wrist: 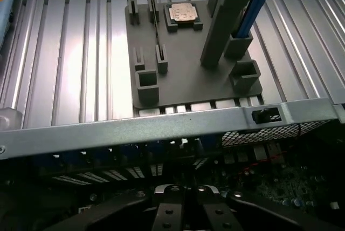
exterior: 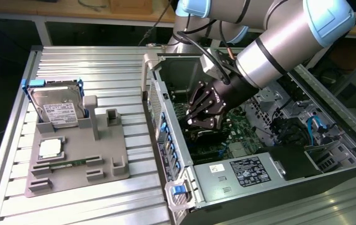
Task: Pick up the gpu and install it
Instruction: 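Press down on the gpu until it lock into place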
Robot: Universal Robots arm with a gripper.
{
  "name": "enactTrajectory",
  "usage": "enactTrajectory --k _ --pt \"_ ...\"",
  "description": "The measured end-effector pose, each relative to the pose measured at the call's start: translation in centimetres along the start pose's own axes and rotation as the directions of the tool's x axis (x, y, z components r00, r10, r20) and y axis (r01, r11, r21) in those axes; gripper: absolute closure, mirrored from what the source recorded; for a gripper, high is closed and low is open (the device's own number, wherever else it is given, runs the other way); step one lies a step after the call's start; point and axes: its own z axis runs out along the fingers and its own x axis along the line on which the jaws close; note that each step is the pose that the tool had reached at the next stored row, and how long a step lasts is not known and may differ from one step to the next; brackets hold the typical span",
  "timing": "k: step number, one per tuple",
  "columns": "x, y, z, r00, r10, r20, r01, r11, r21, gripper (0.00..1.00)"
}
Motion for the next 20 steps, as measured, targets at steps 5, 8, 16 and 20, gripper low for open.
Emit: enactTrajectory --k 5,8,16,20 --pt "-0.01 -0.09 0.06 0.9998 -0.01 0.0192 0.01 0.9997 -0.0211 0.89" --pt "-0.01 -0.14 0.14 0.9995 -0.013 0.0272 0.014 0.9994 -0.0327 0.89" --pt "0.03 -0.33 0.57 0.9992 -0.018 0.0347 0.019 0.9991 -0.0388 0.89" --pt "0.06 -0.29 0.74 0.999 -0.021 0.0404 0.023 0.999 -0.0394 0.89"
